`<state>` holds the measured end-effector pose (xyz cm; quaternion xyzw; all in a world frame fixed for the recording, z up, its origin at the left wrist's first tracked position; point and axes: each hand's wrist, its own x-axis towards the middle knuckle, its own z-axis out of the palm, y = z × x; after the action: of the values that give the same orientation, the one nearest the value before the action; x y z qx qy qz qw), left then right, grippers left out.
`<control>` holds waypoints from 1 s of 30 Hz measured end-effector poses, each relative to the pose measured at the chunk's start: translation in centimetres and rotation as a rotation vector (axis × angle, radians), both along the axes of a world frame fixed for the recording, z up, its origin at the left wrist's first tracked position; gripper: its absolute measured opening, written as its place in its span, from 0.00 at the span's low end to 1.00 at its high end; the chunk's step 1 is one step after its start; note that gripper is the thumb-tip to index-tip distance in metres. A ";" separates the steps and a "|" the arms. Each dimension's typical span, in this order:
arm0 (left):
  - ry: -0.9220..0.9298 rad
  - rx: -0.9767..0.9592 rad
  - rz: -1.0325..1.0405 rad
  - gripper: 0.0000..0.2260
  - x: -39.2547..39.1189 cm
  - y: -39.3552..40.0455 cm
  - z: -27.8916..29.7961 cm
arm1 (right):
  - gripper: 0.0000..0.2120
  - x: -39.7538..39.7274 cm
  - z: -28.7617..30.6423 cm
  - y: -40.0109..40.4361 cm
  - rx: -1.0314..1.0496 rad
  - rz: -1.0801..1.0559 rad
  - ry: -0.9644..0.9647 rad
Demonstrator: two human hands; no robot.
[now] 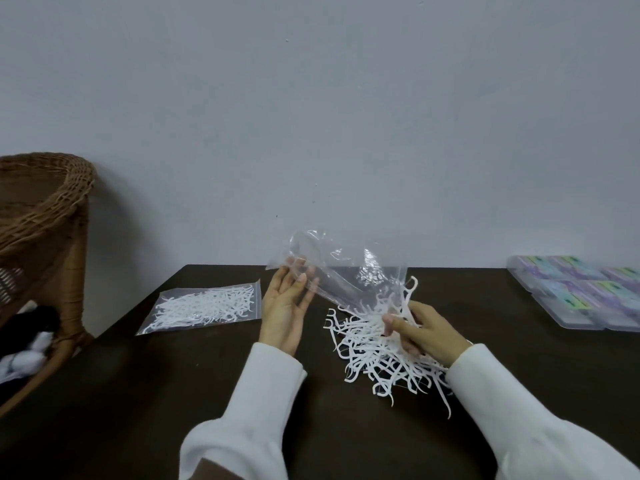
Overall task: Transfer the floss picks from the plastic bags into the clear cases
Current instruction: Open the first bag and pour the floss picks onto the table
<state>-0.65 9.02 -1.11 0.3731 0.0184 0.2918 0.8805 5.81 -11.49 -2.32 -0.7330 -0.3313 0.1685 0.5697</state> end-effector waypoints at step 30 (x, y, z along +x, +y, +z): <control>0.192 0.117 -0.122 0.20 -1.7 -0.1 -0.1 | 0.19 0.2 0.6 0.1 0.299 -0.362 -0.030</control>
<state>-2.39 8.95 -1.17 0.4504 0.0627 0.2011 0.8676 5.98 -11.38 -1.67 -0.6904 -0.2243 0.0016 0.6878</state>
